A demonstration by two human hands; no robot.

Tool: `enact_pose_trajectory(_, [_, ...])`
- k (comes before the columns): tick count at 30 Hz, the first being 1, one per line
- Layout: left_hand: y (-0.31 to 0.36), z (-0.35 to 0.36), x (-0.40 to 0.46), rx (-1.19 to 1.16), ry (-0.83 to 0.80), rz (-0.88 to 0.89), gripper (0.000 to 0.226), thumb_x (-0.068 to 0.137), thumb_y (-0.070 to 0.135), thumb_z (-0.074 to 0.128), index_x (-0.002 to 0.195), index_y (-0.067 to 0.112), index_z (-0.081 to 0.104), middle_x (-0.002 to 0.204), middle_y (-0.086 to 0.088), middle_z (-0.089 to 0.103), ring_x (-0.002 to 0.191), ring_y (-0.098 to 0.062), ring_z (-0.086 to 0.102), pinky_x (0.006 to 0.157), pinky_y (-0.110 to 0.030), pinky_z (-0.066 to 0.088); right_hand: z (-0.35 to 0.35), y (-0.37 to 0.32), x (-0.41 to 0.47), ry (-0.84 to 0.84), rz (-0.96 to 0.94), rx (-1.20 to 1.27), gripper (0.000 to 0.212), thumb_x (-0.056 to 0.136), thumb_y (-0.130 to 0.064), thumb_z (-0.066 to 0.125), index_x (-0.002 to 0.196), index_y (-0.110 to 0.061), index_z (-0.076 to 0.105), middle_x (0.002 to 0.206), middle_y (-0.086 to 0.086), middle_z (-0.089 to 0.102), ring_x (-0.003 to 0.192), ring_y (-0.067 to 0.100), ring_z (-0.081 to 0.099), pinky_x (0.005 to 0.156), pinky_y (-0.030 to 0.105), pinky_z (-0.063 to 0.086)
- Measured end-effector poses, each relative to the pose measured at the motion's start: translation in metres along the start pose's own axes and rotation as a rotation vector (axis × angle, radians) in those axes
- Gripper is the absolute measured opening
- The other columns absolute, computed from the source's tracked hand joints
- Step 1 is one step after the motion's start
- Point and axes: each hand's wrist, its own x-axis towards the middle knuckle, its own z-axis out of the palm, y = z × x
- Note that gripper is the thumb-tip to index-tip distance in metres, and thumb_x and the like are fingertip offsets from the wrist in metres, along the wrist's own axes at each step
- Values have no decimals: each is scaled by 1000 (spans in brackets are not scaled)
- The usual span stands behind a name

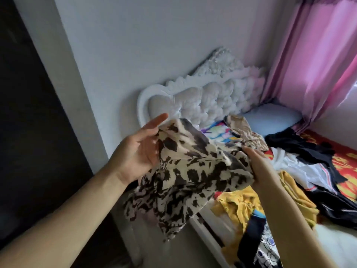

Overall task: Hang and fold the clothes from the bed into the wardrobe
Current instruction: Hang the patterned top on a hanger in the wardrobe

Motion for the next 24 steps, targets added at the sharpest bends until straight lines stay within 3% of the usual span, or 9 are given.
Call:
enact_pose_trajectory(3, [16,18,-28,102,-43,51,42,82,8,47,119,18,64,123,-11,64,103,-23,63,85,-33,52,31,-17,-26,-51,-276,-296,23,96,-18,54,116,-8,59,104,2,65,95,15,59,88,35,48])
enact_pose_trajectory(5, [20,27,-39,246,-9,57,46,83,1,46,123,15,63,131,-16,57,108,-28,58,93,-37,47,59,-31,-55,-348,-350,-379,19,97,-27,50,100,-15,64,99,-2,67,96,11,62,94,32,45])
enact_pose_trajectory(8, [24,37,-63,385,77,60,49,88,-7,37,128,12,58,121,-21,60,103,-32,55,96,-38,40,104,-43,-97,-846,-317,-575,35,94,-43,49,74,-17,63,71,-7,62,68,6,57,72,26,47])
enact_pose_trajectory(10, [32,37,-84,388,115,92,53,85,-8,36,132,9,52,125,-30,53,106,-34,48,99,-40,35,127,-42,-110,-892,-471,-797,44,89,-52,54,68,-13,56,62,-5,50,62,11,46,62,33,38])
enact_pose_trajectory(12, [44,37,-109,423,167,157,52,87,-9,33,132,9,51,130,-28,52,111,-31,53,105,-37,38,144,-44,-120,-868,-476,-788,48,87,-56,54,75,-11,62,63,-6,59,59,11,54,63,33,41])
enact_pose_trajectory(15, [54,29,-149,658,309,278,49,94,-6,32,131,20,51,125,-6,63,114,-14,60,98,-26,48,171,-57,-143,-893,-357,-643,34,88,-53,54,78,-25,71,70,-13,72,65,4,67,68,20,52])
enact_pose_trajectory(18, [47,15,-184,1057,532,357,41,94,11,51,128,35,49,121,15,61,114,2,56,101,-23,44,193,-61,-167,-1050,-242,-531,28,87,-48,59,86,-23,70,71,-8,73,67,8,70,65,20,55])
enact_pose_trajectory(22, [60,-7,-216,1379,878,476,3,86,23,59,87,25,57,79,10,61,76,-2,59,68,-23,47,210,-49,-194,-1481,-202,-508,22,90,-26,59,110,-23,68,105,3,71,96,13,68,81,25,55])
enact_pose_trajectory(24, [74,-16,-228,1508,962,460,22,88,14,56,66,14,56,61,3,53,59,-9,48,57,-28,35,220,-35,-198,-1653,-197,-696,48,86,-25,64,131,-20,50,124,7,61,112,20,62,93,32,51])
